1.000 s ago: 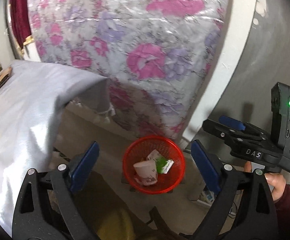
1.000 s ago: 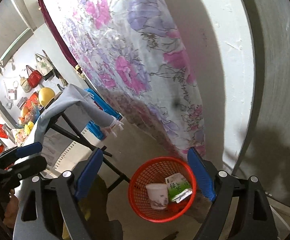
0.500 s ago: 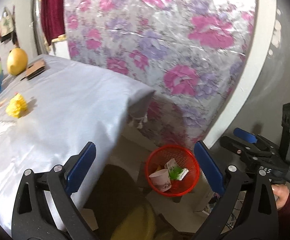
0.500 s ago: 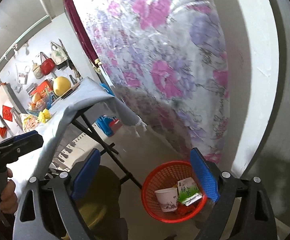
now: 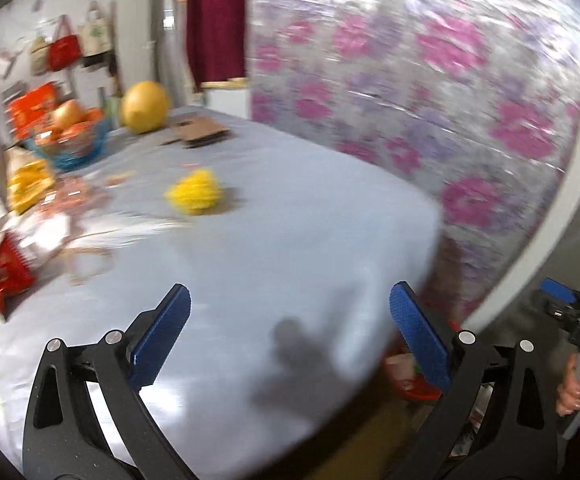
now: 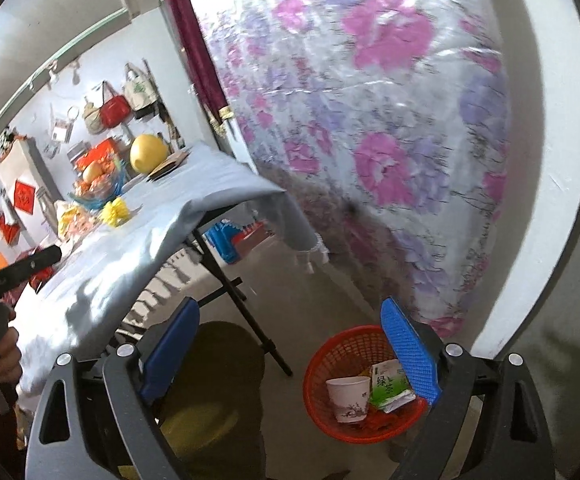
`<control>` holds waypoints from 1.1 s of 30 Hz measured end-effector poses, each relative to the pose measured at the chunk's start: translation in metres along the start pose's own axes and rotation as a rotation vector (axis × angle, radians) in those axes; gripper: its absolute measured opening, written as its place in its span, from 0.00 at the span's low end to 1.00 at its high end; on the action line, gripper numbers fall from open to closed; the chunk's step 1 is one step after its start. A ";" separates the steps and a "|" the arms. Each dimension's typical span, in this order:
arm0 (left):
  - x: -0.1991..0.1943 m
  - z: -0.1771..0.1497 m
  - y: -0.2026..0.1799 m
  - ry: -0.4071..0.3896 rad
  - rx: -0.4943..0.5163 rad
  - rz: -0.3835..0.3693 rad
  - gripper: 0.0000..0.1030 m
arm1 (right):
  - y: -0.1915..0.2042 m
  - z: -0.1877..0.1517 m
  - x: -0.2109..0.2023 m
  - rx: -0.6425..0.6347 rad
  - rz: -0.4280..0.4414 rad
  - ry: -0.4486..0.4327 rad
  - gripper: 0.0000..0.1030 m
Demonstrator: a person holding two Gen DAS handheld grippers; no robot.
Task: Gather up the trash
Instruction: 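Move both tools away from the wastebasket back toward the table, then grasp the pink-printed plastic bag with the right tool and lift it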
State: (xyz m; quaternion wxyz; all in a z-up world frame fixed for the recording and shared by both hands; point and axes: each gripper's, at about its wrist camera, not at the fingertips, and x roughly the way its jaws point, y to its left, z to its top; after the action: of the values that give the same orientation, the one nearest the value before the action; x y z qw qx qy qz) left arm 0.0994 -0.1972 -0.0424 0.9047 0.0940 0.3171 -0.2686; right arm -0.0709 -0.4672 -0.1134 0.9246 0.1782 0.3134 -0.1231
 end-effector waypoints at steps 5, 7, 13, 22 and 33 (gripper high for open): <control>-0.013 -0.003 0.070 -0.015 -0.080 0.111 0.93 | 0.029 0.003 0.002 -0.050 0.021 0.015 0.91; -0.016 -0.003 0.101 -0.012 -0.108 0.176 0.93 | 0.044 0.006 0.003 -0.064 0.041 0.022 0.92; -0.028 -0.010 0.179 -0.025 -0.187 0.317 0.93 | 0.097 0.017 0.015 -0.092 0.136 0.034 0.94; -0.025 -0.022 0.253 0.039 -0.193 0.374 0.93 | 0.193 0.033 0.063 -0.183 0.266 0.088 0.94; 0.029 -0.011 0.271 0.159 -0.084 0.249 0.93 | 0.296 0.070 0.125 -0.316 0.339 0.120 0.94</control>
State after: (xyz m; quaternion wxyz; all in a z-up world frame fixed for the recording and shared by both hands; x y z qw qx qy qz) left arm 0.2602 0.0212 -0.0694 0.9061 0.1158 0.3847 -0.1326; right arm 0.1635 -0.2423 -0.0653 0.9282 0.0884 0.3487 0.0952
